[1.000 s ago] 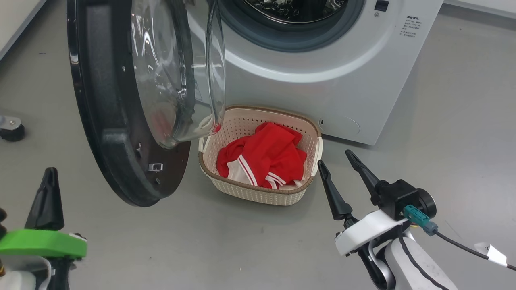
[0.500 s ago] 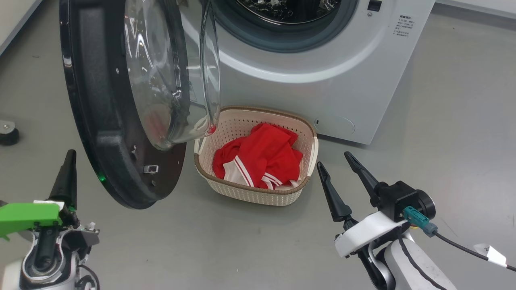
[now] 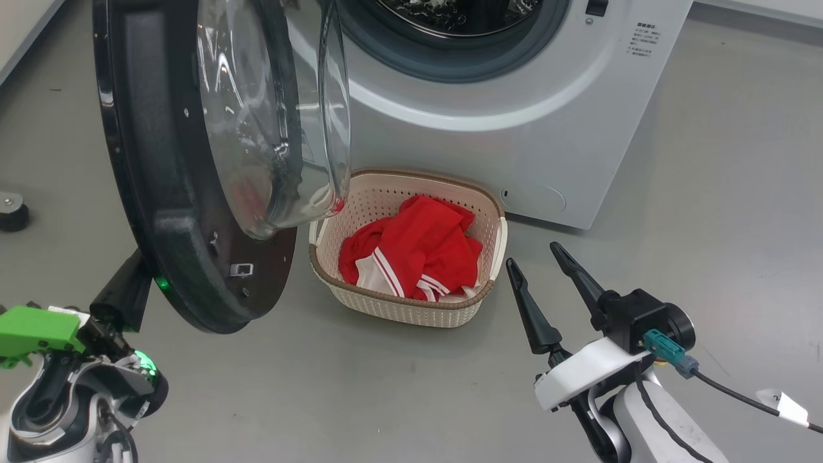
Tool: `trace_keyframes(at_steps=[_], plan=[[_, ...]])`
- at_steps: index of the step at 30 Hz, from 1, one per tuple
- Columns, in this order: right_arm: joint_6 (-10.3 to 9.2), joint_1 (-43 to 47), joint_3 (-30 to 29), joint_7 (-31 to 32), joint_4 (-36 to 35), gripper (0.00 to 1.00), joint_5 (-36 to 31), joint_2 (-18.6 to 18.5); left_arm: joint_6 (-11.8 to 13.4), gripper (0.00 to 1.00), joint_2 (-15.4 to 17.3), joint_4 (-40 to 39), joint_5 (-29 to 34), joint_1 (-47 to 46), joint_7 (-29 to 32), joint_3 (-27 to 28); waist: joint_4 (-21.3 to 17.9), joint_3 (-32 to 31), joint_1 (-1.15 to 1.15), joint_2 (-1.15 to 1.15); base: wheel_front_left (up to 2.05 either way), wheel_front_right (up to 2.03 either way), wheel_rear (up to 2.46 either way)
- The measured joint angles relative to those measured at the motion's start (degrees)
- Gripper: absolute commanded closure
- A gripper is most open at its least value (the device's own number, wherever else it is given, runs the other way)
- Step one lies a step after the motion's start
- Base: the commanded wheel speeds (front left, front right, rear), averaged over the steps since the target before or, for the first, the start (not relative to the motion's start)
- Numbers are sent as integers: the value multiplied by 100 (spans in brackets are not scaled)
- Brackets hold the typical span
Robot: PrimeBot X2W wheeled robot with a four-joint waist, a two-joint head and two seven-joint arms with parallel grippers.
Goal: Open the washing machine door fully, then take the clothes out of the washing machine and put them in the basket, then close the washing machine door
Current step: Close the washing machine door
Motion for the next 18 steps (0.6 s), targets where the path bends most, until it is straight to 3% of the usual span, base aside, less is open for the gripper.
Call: trace_keyframes(at_steps=[18], plan=[[1,-13,118,0,2,0,-10,5,249,100,47,-491,-294,133,616,-197,-242,85,0,0,0,0,0]])
